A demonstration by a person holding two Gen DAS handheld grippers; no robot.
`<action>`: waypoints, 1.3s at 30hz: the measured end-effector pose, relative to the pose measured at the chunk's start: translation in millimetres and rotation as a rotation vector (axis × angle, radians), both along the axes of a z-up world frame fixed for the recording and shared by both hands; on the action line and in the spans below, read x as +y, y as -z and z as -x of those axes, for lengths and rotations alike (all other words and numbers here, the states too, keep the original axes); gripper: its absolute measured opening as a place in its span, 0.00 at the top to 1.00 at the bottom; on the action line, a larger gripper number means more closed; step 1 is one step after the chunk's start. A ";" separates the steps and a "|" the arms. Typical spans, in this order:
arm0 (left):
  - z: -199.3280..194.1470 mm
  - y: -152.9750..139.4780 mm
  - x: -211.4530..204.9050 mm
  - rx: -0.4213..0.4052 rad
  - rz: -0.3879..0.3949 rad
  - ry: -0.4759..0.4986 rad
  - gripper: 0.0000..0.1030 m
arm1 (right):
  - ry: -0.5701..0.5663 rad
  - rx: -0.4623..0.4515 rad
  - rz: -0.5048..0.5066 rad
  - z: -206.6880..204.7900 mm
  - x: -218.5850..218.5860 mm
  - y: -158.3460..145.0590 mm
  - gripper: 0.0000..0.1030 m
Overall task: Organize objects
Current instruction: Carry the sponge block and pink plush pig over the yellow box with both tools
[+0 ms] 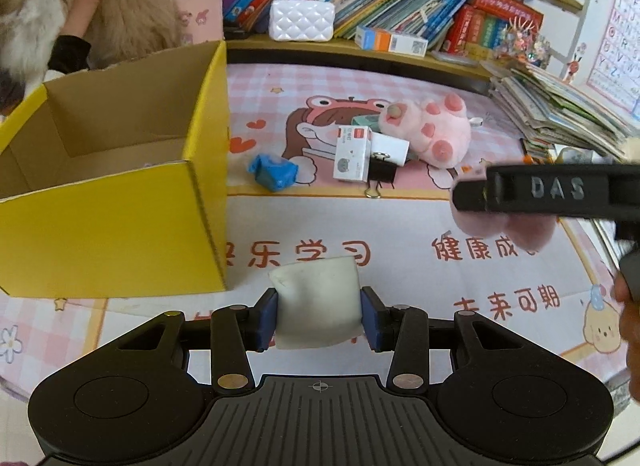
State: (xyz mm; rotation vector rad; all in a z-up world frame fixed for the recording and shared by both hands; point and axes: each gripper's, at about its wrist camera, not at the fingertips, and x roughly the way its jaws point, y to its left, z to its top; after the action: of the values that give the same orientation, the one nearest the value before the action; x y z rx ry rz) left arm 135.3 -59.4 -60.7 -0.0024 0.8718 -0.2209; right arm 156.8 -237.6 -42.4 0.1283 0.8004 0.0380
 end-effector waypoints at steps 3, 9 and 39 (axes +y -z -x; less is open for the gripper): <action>9.1 -3.8 12.4 -0.020 0.002 0.005 0.60 | 0.019 -0.015 0.013 18.9 15.6 -2.6 0.19; 30.3 -6.6 45.9 -0.023 0.033 -0.020 0.61 | 0.031 -0.011 0.029 45.9 45.1 -3.7 0.19; 111.3 -15.5 157.6 -0.049 0.041 -0.102 0.61 | -0.097 0.051 0.007 134.3 168.4 5.2 0.19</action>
State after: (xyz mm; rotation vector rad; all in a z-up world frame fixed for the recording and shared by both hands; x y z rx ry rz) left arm 24.1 98.2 -45.3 -0.0792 0.8161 -0.1426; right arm 22.4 -69.2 -47.7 0.0836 0.8569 0.1241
